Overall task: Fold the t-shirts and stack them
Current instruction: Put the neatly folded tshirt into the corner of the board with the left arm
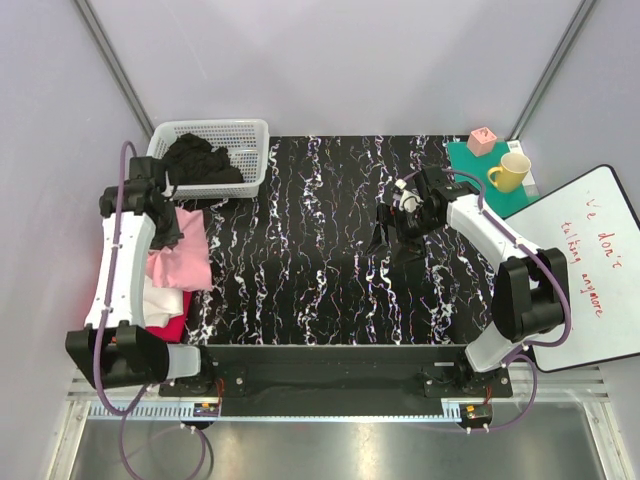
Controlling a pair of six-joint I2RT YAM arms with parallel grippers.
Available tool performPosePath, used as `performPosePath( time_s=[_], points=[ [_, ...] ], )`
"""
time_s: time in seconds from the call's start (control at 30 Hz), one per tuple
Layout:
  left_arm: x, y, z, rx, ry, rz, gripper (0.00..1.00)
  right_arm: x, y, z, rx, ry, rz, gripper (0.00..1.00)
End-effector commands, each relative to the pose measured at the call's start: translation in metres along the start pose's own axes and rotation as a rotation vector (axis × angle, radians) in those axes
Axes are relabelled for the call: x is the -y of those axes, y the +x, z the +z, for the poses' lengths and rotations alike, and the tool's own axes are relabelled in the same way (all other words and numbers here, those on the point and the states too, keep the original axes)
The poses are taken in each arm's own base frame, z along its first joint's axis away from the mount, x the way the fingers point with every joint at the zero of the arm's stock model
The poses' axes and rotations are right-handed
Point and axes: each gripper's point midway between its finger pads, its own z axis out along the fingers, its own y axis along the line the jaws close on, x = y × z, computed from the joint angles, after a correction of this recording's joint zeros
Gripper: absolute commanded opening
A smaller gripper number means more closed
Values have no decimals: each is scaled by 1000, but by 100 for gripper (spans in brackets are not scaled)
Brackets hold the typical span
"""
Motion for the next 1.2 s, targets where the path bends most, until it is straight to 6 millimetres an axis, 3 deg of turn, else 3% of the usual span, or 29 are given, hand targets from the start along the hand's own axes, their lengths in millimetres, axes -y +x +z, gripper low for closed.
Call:
performPosePath(
  time_s=[0.0, 0.27, 0.5, 0.7, 0.93, 1.17],
  points=[
    [-32, 3, -17, 85, -60, 26, 0, -7, 2, -2, -7, -29, -23, 100],
    [-55, 21, -7, 49, -139, 52, 0, -8, -1, 4, -38, -53, -2, 100],
    [-77, 27, 19, 31, -147, -109, 0, -5, 2, 8, -51, -50, 6, 100],
    [-90, 12, 37, 37, -64, -258, 0, -2, 1, 10, -58, -41, 12, 100],
    [-108, -18, 53, 43, -31, -308, 0, 2, 1, 13, -67, -27, 18, 100],
    [-130, -4, 77, -43, -29, -414, 0, 9, 1, 13, -69, 9, 18, 100]
  ],
)
